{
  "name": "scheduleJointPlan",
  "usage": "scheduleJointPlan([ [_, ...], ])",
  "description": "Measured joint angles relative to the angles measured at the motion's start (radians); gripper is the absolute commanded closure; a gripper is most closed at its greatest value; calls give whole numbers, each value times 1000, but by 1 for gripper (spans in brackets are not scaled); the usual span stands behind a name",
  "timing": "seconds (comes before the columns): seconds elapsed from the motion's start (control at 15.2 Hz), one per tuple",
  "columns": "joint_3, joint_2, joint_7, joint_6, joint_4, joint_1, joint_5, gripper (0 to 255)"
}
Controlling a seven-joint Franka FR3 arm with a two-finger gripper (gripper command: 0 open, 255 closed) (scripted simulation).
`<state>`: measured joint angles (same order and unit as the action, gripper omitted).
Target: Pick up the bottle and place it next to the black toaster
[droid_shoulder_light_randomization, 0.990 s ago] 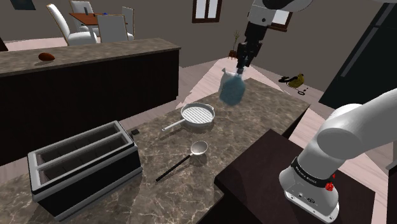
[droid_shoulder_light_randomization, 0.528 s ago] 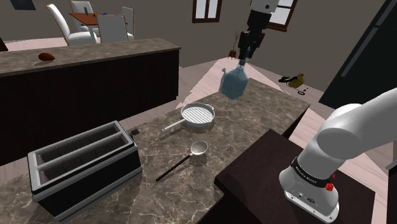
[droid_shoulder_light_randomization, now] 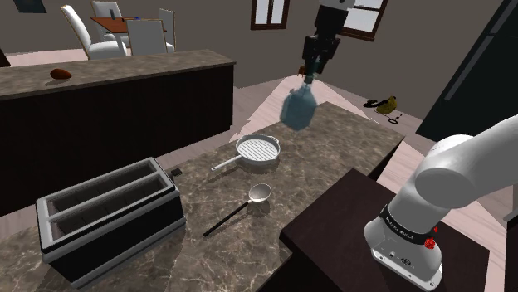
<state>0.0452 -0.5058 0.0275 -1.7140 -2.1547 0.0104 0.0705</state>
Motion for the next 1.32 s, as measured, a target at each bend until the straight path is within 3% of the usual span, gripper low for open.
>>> scheduleJointPlan([
  [0.53,155,6,197,-9,13,-65,60,255],
  [1.32,392,154,501,-24,175,-134,87,255],
])
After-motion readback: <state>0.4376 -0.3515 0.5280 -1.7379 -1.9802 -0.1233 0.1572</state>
